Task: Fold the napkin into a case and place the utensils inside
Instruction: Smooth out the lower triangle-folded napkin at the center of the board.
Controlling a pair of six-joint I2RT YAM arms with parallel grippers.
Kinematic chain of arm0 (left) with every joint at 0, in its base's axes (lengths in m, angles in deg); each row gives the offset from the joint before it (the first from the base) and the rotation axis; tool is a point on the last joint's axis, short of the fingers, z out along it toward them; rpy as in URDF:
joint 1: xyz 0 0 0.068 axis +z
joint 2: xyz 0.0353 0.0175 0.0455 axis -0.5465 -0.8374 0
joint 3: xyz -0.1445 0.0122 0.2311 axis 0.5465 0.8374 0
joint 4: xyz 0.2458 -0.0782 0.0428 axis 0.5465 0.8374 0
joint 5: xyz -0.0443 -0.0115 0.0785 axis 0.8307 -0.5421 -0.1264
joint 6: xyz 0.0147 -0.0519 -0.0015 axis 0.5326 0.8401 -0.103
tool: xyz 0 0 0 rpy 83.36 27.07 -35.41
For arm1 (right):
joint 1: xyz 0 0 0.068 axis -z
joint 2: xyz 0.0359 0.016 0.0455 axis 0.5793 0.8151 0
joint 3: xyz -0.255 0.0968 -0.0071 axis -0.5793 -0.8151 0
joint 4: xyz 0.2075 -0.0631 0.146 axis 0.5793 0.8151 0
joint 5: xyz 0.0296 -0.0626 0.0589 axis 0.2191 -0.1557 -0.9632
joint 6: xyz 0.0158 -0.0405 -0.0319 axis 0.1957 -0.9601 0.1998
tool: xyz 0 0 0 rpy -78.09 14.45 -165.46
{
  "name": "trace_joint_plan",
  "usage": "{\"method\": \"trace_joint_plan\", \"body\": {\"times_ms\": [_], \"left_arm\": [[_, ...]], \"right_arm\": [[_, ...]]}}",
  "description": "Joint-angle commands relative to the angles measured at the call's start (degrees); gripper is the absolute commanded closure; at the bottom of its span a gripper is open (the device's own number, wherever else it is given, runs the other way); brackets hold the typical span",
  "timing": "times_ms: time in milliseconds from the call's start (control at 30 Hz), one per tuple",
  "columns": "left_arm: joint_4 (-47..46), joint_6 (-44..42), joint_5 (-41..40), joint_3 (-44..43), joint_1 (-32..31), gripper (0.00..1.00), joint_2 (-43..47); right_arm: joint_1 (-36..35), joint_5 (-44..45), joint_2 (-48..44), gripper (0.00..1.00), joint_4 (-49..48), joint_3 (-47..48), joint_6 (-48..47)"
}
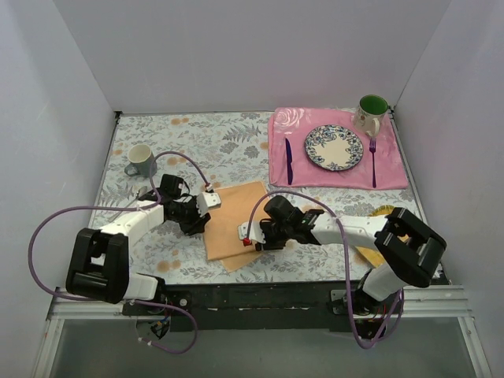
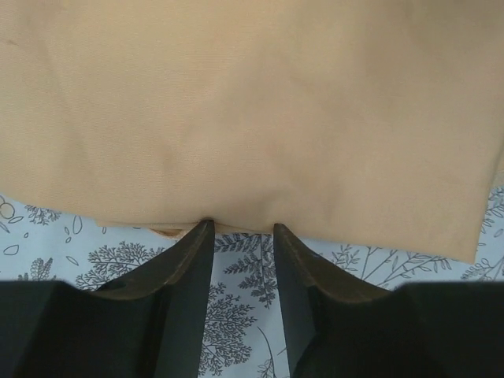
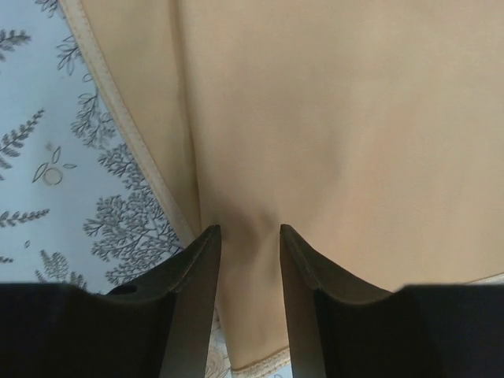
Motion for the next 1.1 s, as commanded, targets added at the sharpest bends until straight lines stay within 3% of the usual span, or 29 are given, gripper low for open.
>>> {"method": "trace_joint_plan", "body": {"times_ms": [0,100,200,300,400,467,600,833,1067], "left_arm": [[-5.67,0.65,-2.74,-2.03,1.01,0.70,-2.04],[-6.38,0.39,-1.69,-5.18,4.17,0.72,-6.52],[-4.63,-1.02,1.89,-8.27,6.72,0.72,-6.80],[3.60,-5.13,8.12,-10.56,7.00,0.69,-0.75],[10.81,-9.26,8.95,-9.86,5.16,0.61,5.48],[13.82,-11.21,8.33,-7.41,4.10,0.57,8.13],[16.30,-12.28,5.87,-2.05,-0.10,0.59,13.58],[10.94,-8.67,2.97,2.71,-4.16,0.58,14.04],[9.27,-9.11,2.18,4.03,-4.78,0.53,12.54]], "right_arm": [[-0.07,4.18,2.95,0.59,-4.66,2.96,-0.95],[0.98,5.86,6.72,0.59,-7.56,6.11,0.45],[2.21,4.55,8.14,0.53,-5.98,10.07,1.77],[2.31,2.70,2.54,0.54,-9.13,7.11,3.35],[2.31,-1.86,-5.29,0.55,-11.43,2.88,4.59],[1.87,-5.02,-9.08,0.61,-11.69,1.04,3.46],[-3.74,-4.25,-10.84,0.88,-16.76,-5.45,-2.17],[-11.31,6.11,-3.22,0.93,-33.81,-9.52,-8.50],[-14.57,10.00,2.69,0.94,-38.42,-7.86,-10.88]]}}
